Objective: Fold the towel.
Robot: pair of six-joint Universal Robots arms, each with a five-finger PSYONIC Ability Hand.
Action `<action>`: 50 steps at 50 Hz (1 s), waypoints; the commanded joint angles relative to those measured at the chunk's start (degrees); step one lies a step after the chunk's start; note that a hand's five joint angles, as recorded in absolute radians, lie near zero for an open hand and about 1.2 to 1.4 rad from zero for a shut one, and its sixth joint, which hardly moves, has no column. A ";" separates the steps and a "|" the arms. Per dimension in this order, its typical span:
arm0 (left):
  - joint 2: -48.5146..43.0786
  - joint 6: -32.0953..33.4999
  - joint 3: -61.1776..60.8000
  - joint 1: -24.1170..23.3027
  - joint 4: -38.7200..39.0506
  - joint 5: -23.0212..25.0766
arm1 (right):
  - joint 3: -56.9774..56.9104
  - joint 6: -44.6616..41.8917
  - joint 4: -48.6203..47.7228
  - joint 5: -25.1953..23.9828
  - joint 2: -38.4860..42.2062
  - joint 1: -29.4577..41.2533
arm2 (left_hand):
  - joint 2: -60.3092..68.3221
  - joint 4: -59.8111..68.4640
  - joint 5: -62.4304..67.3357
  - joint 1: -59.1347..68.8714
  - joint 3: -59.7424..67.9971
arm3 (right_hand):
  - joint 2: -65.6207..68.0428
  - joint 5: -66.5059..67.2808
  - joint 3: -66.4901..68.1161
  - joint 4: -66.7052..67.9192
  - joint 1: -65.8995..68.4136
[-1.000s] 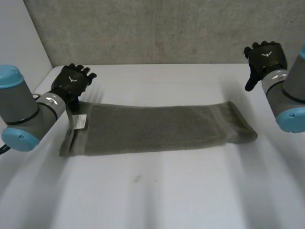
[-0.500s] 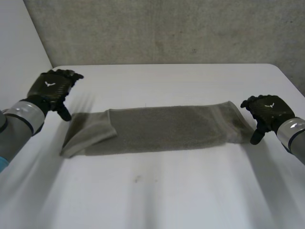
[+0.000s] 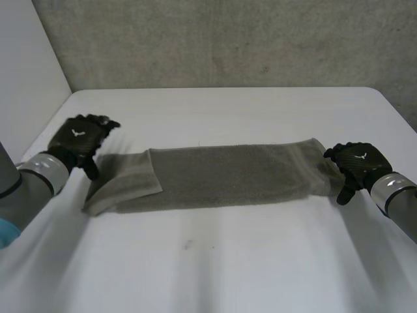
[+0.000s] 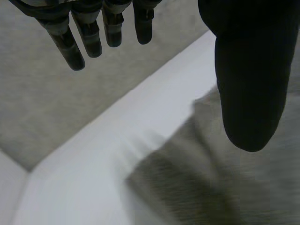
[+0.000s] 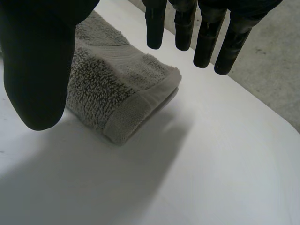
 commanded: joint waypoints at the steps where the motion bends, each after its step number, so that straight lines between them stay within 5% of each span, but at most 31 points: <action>1: 3.73 -5.24 -5.08 -3.30 -5.39 4.70 | 0.40 -0.01 0.01 0.02 -0.13 0.30 | 1.76 1.63 -0.16 1.33 1.67 | 4.57 3.35 4.03 4.05 7.56; 35: -14.11 -4.63 6.78 -3.57 0.41 1.01 | 0.75 -3.35 -2.36 0.46 1.45 0.47 | 3.95 3.82 2.03 3.51 3.86 | 25.26 24.04 24.72 24.74 28.25; 50: -17.10 5.82 11.00 0.48 2.25 -6.28 | 0.84 -4.58 -3.59 0.81 1.62 0.47 | 3.95 3.82 2.03 3.51 3.86 | 46.78 45.56 46.24 46.26 49.77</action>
